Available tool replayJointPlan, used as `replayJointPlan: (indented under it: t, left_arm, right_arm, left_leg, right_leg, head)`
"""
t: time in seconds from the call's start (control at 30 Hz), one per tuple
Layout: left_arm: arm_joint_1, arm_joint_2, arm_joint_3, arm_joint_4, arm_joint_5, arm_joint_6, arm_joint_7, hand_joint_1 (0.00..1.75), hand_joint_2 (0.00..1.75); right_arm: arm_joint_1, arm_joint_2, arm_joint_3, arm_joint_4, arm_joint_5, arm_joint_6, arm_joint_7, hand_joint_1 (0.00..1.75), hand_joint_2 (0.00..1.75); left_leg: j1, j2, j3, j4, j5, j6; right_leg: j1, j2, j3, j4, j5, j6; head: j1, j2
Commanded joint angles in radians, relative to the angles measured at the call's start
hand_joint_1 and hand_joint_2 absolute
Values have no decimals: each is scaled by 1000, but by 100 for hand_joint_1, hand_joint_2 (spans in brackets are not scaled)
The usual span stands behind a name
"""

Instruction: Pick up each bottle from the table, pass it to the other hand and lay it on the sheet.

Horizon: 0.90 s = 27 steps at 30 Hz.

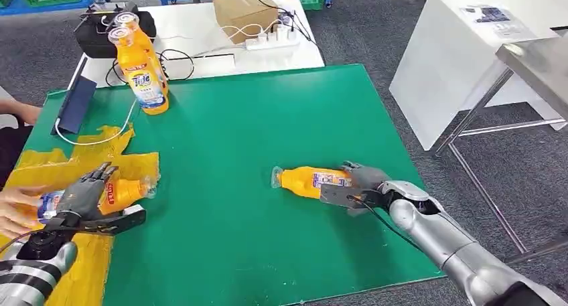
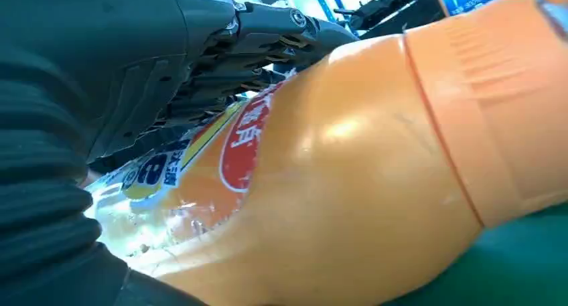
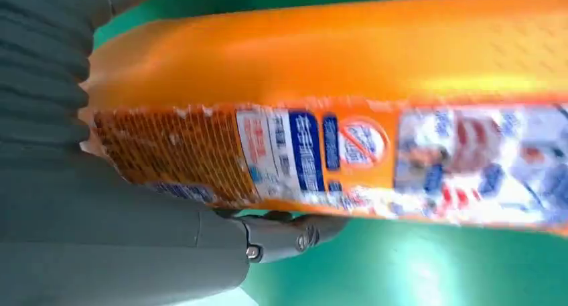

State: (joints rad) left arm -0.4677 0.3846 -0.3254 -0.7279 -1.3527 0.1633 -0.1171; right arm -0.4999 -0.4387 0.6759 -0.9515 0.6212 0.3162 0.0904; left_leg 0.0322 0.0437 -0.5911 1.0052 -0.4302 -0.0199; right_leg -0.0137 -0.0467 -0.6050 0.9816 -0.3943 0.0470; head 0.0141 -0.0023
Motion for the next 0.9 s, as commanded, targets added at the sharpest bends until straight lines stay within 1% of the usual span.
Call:
replayJointPlan:
  t: [0.03,0.07,0.1,0.13,0.17,0.2,0.23,0.27,0.3,0.33,0.37,0.4,0.43,0.47,0.5,0.53,0.57,0.6,0.63,0.67,0.73,0.77,0.8,0.83,0.87,0.9]
  left_arm:
    - [-203,-153,-110,228,1,-7,-31,0,175]
    - [-206,-164,-89,226,42,-3,-46,0,175]
    - [-199,-175,-48,205,114,-3,-78,0,175]
    - [-186,-184,-4,171,192,-9,-114,0,175]
    - [-187,-184,-4,170,192,-9,-114,0,175]
    - [-187,-184,-4,170,192,-9,-114,0,175]
    - [-177,-178,-6,150,196,-16,-115,0,175]
    - [-175,-176,-6,148,197,-17,-115,0,175]
    - [-142,-192,72,87,322,-17,-168,0,175]
    - [-123,-194,97,47,370,-21,-187,0,175]
    - [-85,-186,120,-37,436,-48,-203,0,175]
    - [-41,-198,186,-123,563,-93,-244,0,175]
    - [24,-213,264,-248,738,-190,-274,0,175]
    - [67,-211,297,-329,823,-248,-273,0,175]
    - [132,-234,376,-439,987,-331,-278,0,175]
    - [181,-241,421,-511,1087,-396,-257,0,175]
    - [235,-249,465,-581,1170,-434,-223,0,0]
    - [295,-254,497,-658,1216,-452,-224,0,0]
    - [330,-254,511,-699,1224,-461,-219,0,0]
    - [340,-255,516,-706,1225,-463,-219,0,0]
    - [338,-257,515,-706,1225,-463,-219,0,0]
    - [333,-259,513,-703,1225,-464,-218,0,0]
    - [323,-261,512,-690,1225,-464,-218,0,0]
    - [319,-261,511,-685,1225,-464,-218,0,0]
    - [316,-261,510,-681,1224,-464,-218,0,0]
    - [313,-262,509,-678,1224,-464,-218,0,0]
  right_arm:
    - [71,-71,158,153,92,38,-62,175,175]
    - [92,-81,148,137,85,29,-65,175,175]
    - [118,-86,128,118,74,19,-58,175,175]
    - [142,-88,106,99,61,16,-48,175,175]
    - [145,-88,107,99,61,16,-48,175,175]
    - [145,-88,107,99,61,16,-48,175,175]
    - [149,-88,101,88,60,16,-41,175,175]
    - [147,-87,100,87,59,19,-39,175,175]
    - [166,-78,61,71,38,9,-31,175,175]
    - [174,-69,41,68,30,0,-29,175,175]
    - [183,-50,12,67,22,-11,-23,175,175]
    - [184,-24,-16,71,9,-27,-24,175,175]
    - [179,13,-51,87,-9,-42,-27,175,175]
    - [169,39,-66,99,-16,-54,-30,175,175]
    - [155,90,-110,114,-47,-87,-50,175,175]
    - [146,132,-147,113,-72,-117,-63,175,175]
    - [154,187,-213,77,-118,-181,-101,175,175]
    - [172,230,-260,26,-150,-208,-117,175,175]
    - [180,243,-261,-15,-139,-201,-77,175,175]
    - [185,246,-262,-31,-138,-197,-64,175,175]
    - [188,243,-262,-33,-138,-197,-65,175,175]
    - [193,236,-265,-36,-138,-198,-65,175,175]
    - [199,232,-268,-42,-138,-198,-65,175,175]
    - [200,230,-270,-44,-139,-197,-66,175,175]
    - [202,229,-272,-45,-139,-196,-66,175,175]
    - [203,227,-274,-45,-140,-195,-67,175,175]
  left_leg:
    - [0,-14,2,-2,2,4]
    - [0,-14,2,-1,2,3]
    - [0,-16,2,-2,2,4]
    - [1,-15,3,-2,1,4]
    - [1,-10,3,-2,1,3]
    - [1,-13,4,-2,1,4]
    - [1,-9,5,-1,0,3]
    - [1,-11,7,-2,0,3]
    - [1,-13,8,-2,0,4]
    - [1,-11,9,-2,0,4]
    - [1,-8,9,-1,-1,3]
    - [1,-11,9,-3,0,4]
    - [1,-6,9,-2,-1,3]
    - [1,-7,9,-3,-1,4]
    - [1,-3,10,-2,-2,3]
    - [1,-1,10,-3,-2,3]
    - [1,0,10,-3,-2,4]
    - [1,7,10,-2,-4,2]
    - [1,10,11,-3,-5,3]
    - [2,13,12,-3,-6,1]
    - [1,19,13,-3,-8,1]
    - [1,21,10,-1,-9,-1]
    - [1,22,11,-2,-10,-1]
    - [1,23,10,-2,-9,-2]
    - [1,19,10,-2,-8,-1]
    - [1,18,7,-1,-7,-1]
  right_leg:
    - [0,-7,6,-4,-1,-1]
    - [0,-10,6,-3,-1,-1]
    - [0,-10,7,-4,-1,-1]
    - [1,-9,8,-5,-1,-1]
    - [1,-7,7,-4,0,-1]
    - [0,-7,8,-5,-1,-1]
    - [1,-6,9,-5,0,-1]
    - [1,-7,10,-6,-1,-1]
    - [1,-7,11,-6,-1,-1]
    - [1,-6,12,-7,-1,-1]
    - [1,-5,12,-6,-1,0]
    - [1,-5,12,-7,-1,-1]
    - [1,-3,11,-6,0,0]
    - [1,-2,11,-7,0,-1]
    - [1,0,11,-6,0,0]
    - [1,3,11,-6,1,-1]
    - [1,6,11,-6,1,-1]
    - [1,10,10,-5,1,-1]
    - [1,15,9,-6,2,-1]
    - [1,18,9,-5,1,-1]
    - [0,25,6,-3,1,-2]
    - [1,23,5,-2,1,-1]
    - [0,26,4,-2,1,-2]
    - [1,25,2,-2,1,-2]
    - [1,24,1,-2,2,-5]
    - [1,21,-1,-2,2,-4]
  head:
    - [0,0]
    - [0,0]
    - [0,0]
    - [1,0]
    - [0,0]
    - [0,0]
    - [0,0]
    - [0,0]
    - [0,0]
    - [0,0]
    - [0,0]
    - [0,0]
    - [0,0]
    - [0,0]
    - [0,0]
    - [0,0]
    - [0,0]
    - [0,0]
    - [0,0]
    - [0,0]
    - [0,0]
    - [0,0]
    - [0,0]
    - [0,0]
    - [0,0]
    - [0,0]
